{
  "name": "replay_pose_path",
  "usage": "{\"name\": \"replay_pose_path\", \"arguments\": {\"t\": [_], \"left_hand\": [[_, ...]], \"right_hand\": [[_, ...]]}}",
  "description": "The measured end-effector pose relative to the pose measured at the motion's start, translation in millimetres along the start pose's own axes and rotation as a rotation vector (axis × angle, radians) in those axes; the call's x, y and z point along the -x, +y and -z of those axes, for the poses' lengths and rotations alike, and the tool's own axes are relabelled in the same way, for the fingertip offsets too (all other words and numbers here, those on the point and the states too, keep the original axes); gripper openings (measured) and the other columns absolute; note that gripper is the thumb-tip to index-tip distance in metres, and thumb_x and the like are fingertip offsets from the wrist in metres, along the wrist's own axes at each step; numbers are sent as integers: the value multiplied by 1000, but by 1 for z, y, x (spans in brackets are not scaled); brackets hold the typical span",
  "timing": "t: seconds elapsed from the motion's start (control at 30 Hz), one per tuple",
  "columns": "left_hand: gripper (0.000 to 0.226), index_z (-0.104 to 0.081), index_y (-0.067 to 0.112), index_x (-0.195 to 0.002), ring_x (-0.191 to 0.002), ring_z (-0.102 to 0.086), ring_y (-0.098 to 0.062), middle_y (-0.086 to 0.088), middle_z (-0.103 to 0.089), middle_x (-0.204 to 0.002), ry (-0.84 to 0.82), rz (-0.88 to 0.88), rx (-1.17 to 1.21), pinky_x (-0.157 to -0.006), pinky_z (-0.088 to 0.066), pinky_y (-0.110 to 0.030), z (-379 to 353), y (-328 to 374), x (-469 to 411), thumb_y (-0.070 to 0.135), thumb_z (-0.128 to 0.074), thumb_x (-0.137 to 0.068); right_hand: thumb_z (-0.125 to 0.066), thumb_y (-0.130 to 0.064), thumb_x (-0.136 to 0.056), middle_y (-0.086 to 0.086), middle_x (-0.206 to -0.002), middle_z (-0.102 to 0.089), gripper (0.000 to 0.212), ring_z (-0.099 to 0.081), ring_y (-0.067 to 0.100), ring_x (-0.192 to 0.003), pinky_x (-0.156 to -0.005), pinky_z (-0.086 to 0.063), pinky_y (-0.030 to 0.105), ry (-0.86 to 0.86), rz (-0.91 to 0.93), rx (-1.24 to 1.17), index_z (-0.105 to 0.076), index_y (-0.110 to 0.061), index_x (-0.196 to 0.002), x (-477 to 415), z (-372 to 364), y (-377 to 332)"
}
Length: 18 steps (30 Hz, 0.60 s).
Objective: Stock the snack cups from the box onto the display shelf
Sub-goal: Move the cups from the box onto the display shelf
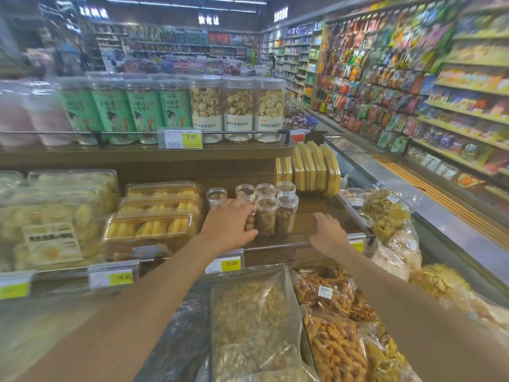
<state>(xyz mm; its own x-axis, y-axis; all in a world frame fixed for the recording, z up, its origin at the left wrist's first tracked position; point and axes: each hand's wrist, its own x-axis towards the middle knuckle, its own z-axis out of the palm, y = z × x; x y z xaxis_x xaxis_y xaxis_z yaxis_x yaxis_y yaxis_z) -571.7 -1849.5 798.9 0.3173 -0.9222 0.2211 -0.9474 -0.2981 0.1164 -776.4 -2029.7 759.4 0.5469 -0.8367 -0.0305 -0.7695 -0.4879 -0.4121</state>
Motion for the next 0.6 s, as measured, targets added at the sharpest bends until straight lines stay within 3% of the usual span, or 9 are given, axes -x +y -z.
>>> {"name": "replay_pose_path", "arguments": {"t": [0.47, 0.6], "left_hand": [[60, -45, 31, -148, -146, -35, -17, 7, -42, -155, -51, -103, 63, -115, -34, -45, 6, -34, 207, 51, -61, -93], [64, -39, 31, -153, -150, -29, -18, 6, -36, -161, -101, -131, 62, -118, -32, -46, 4, -38, 266, 50, -59, -95]], "right_hand": [[-57, -44, -96, 7, -143, -48, 54, -44, 31, -133, -106, -41, 47, 108, -63, -7, -48, -23, -144, 204, -57, -72], [-62, -39, -95, 7, -151, -42, 61, -40, 30, -138, -109, -37, 43, 77, -66, 15, -40, -23, -150, 274, -85, -85]]}}
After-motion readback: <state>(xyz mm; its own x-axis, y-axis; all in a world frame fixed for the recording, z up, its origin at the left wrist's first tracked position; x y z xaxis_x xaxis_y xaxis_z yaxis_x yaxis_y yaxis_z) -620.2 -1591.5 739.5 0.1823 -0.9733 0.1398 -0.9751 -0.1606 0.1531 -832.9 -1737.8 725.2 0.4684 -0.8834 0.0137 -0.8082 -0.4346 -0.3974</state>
